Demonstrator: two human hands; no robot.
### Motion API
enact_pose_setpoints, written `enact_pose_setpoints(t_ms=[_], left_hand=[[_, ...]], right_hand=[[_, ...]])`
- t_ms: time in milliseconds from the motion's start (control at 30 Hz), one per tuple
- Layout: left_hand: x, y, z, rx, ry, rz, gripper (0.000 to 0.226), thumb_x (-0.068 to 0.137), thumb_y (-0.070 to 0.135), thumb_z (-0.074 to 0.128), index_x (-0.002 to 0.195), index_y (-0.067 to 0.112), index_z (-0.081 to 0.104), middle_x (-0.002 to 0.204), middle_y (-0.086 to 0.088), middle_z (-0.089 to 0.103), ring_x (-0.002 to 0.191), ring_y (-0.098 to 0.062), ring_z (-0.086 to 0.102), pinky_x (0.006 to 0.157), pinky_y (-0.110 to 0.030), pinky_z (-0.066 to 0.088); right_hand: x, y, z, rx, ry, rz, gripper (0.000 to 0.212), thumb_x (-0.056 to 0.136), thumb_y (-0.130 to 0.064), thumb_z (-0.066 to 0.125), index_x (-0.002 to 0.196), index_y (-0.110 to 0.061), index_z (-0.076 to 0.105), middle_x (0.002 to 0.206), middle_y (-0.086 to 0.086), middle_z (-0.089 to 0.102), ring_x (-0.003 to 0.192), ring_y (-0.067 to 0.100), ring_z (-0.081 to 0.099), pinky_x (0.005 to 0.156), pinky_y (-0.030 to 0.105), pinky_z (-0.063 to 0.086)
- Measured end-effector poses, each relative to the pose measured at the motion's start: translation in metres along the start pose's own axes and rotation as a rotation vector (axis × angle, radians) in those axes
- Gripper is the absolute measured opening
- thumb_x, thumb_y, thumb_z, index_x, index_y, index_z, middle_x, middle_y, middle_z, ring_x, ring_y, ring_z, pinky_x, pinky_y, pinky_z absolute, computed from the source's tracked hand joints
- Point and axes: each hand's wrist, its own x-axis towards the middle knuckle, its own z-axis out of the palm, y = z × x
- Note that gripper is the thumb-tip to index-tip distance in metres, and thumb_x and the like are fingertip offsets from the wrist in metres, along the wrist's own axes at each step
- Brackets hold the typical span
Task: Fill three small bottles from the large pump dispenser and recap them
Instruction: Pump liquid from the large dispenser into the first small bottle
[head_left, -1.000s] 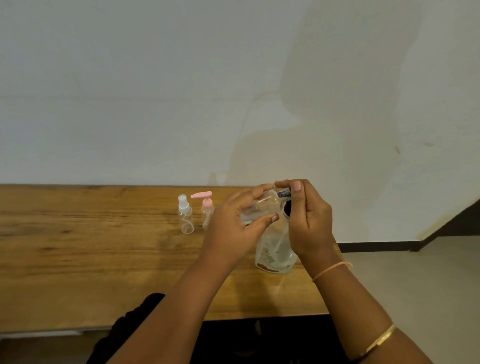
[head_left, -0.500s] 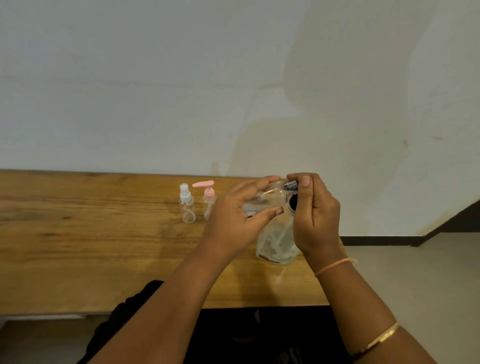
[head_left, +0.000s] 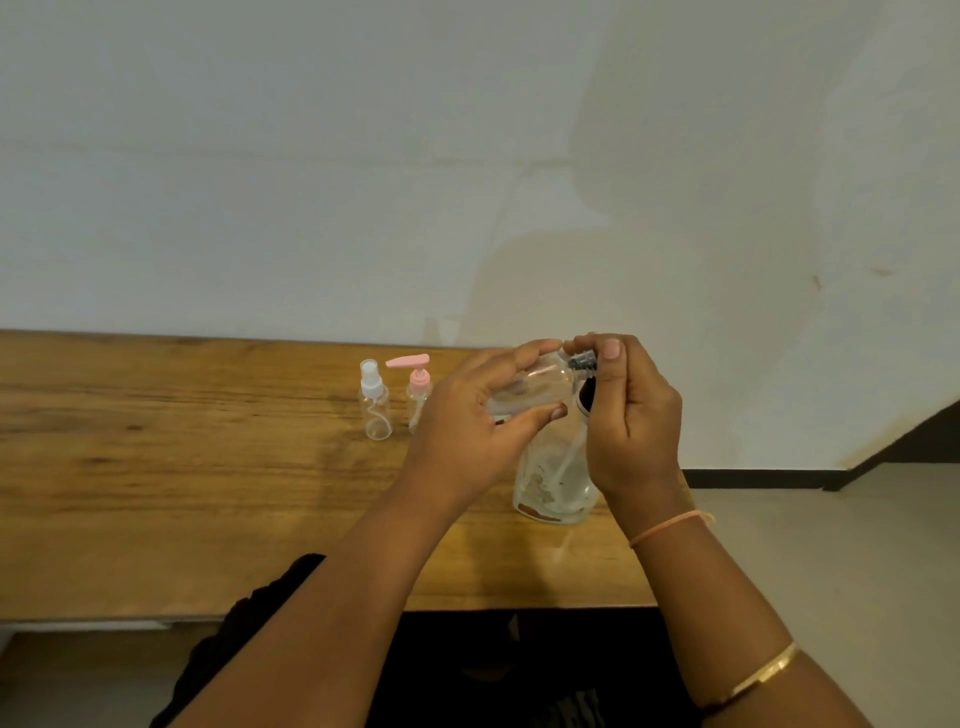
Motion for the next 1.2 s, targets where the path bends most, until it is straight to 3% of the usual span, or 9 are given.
enact_pose_setpoints(t_ms=[167, 333, 633, 900, 1100, 1200], left_hand=[[-0.003, 0.002, 0.001, -0.004, 0.013, 0.002, 0.058, 0.073, 0.019, 0.079, 0.111, 0.052, 0.050, 0.108, 0.017, 0.062, 0.100, 0.014, 0.052, 0.081, 0.002, 0.037], [-0.003, 0.007, 0.000, 0.020, 0.025, 0.032, 0.058, 0.074, 0.021, 0.078, 0.116, 0.047, 0.049, 0.108, 0.019, 0.059, 0.102, 0.018, 0.049, 0.080, 0.003, 0.036], [-0.002, 0.001, 0.003, 0.020, -0.001, -0.019, 0.058, 0.075, 0.023, 0.077, 0.112, 0.056, 0.047, 0.112, 0.017, 0.061, 0.105, 0.013, 0.050, 0.079, 0.003, 0.037], [-0.002, 0.006, 0.002, 0.018, 0.040, 0.036, 0.055, 0.076, 0.022, 0.077, 0.117, 0.046, 0.050, 0.113, 0.012, 0.062, 0.105, 0.015, 0.049, 0.082, 0.002, 0.036], [0.000, 0.003, 0.003, -0.003, 0.031, 0.004, 0.057, 0.074, 0.020, 0.078, 0.114, 0.049, 0.050, 0.112, 0.012, 0.062, 0.104, 0.015, 0.050, 0.081, 0.002, 0.036], [-0.004, 0.003, 0.003, -0.019, 0.019, -0.010, 0.058, 0.074, 0.017, 0.078, 0.112, 0.051, 0.050, 0.110, 0.014, 0.062, 0.103, 0.016, 0.050, 0.079, 0.002, 0.036]], right_hand=[[-0.003, -0.002, -0.002, 0.017, 0.012, 0.039, 0.032, 0.098, -0.035, 0.029, 0.098, -0.024, 0.060, 0.091, -0.021, 0.062, 0.087, 0.003, 0.062, 0.077, 0.051, 0.050], [0.000, -0.009, -0.002, 0.066, 0.034, 0.034, 0.034, 0.098, -0.034, 0.031, 0.103, -0.022, 0.062, 0.099, -0.003, 0.068, 0.105, 0.014, 0.062, 0.088, 0.047, 0.050], [-0.004, 0.002, 0.000, -0.014, 0.012, 0.045, 0.032, 0.098, -0.038, 0.028, 0.099, -0.029, 0.059, 0.091, -0.028, 0.060, 0.090, 0.003, 0.062, 0.081, 0.055, 0.048], [0.002, -0.009, -0.001, 0.085, 0.028, 0.054, 0.034, 0.097, -0.036, 0.031, 0.104, -0.024, 0.062, 0.102, -0.005, 0.068, 0.109, 0.012, 0.060, 0.091, 0.042, 0.050], [0.001, -0.004, 0.002, 0.018, 0.041, 0.048, 0.030, 0.098, -0.037, 0.030, 0.100, -0.030, 0.059, 0.092, -0.024, 0.062, 0.090, 0.003, 0.063, 0.082, 0.053, 0.049], [-0.003, -0.001, 0.002, 0.006, 0.028, 0.059, 0.028, 0.098, -0.039, 0.029, 0.097, -0.038, 0.057, 0.090, -0.028, 0.062, 0.090, 0.003, 0.063, 0.081, 0.054, 0.049]])
